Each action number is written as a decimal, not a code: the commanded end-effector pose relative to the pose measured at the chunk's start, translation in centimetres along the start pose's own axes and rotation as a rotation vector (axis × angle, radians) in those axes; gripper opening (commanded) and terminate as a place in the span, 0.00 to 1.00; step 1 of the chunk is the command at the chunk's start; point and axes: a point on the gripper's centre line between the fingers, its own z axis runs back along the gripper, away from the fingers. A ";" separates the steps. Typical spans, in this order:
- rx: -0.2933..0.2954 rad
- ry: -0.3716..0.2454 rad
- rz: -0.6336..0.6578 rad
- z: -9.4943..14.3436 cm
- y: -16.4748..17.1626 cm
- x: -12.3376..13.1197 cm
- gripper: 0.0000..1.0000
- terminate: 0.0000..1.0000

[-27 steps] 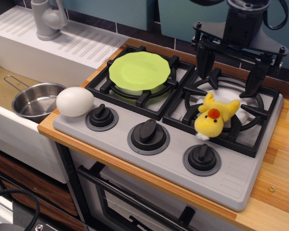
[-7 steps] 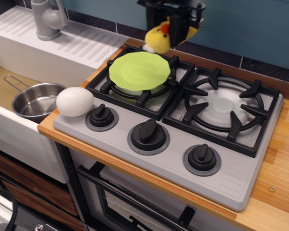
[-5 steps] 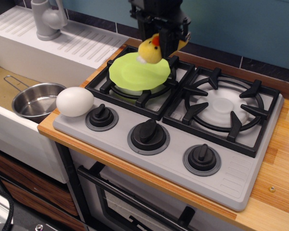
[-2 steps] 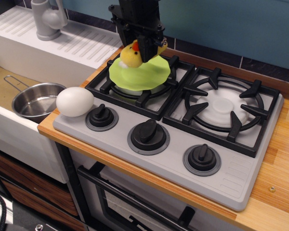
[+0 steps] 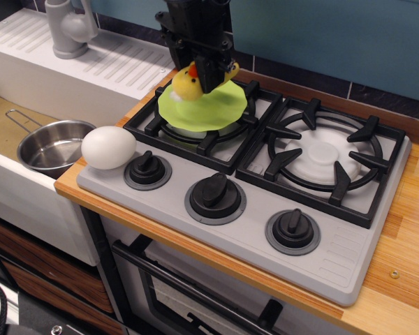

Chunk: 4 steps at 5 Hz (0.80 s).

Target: Put stuffedduck on plate and egg in pot or pan in sink

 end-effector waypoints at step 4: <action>0.044 -0.006 -0.014 3.0 -2.0 0.4 1.00 0.00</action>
